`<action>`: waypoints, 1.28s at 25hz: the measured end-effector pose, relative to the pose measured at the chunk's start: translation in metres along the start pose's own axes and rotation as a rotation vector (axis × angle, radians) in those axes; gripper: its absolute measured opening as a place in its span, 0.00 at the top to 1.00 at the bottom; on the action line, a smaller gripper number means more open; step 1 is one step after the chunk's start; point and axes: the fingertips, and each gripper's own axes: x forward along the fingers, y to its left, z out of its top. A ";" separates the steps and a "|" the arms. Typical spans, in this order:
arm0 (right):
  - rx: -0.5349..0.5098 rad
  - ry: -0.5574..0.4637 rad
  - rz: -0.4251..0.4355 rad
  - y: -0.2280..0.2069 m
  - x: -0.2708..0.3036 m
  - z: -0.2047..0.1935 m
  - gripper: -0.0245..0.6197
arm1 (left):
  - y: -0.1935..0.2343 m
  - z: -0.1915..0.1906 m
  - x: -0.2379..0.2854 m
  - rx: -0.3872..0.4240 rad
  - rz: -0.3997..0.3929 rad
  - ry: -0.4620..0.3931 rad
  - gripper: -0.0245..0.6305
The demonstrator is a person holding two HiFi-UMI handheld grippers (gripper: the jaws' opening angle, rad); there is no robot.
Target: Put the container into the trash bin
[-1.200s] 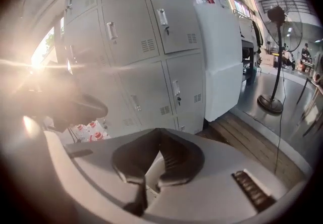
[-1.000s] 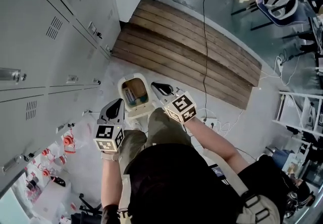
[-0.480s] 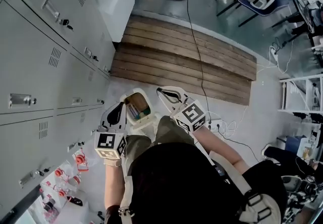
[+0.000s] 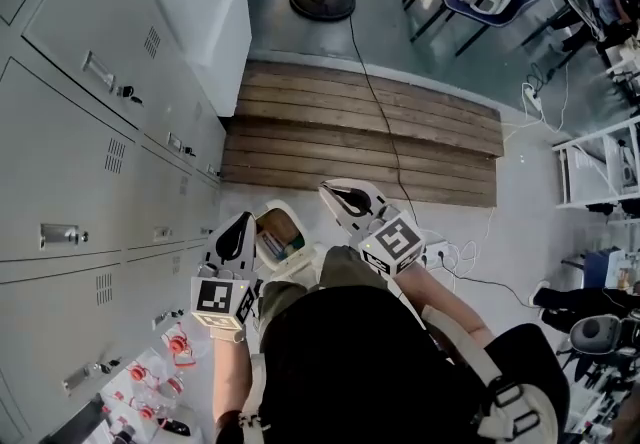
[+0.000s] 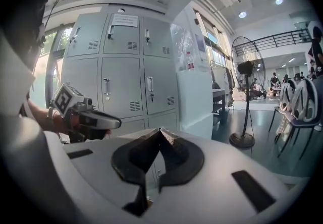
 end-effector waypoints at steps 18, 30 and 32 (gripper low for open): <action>-0.056 -0.141 -0.059 -0.010 -0.030 0.069 0.94 | -0.009 0.074 -0.011 0.107 -0.009 -0.104 0.95; -0.071 -0.173 -0.040 0.005 -0.039 0.080 0.94 | -0.019 0.090 -0.025 0.139 0.001 -0.147 0.95; -0.064 -0.167 -0.032 0.008 -0.039 0.077 0.94 | -0.021 0.089 -0.027 0.132 0.003 -0.141 0.95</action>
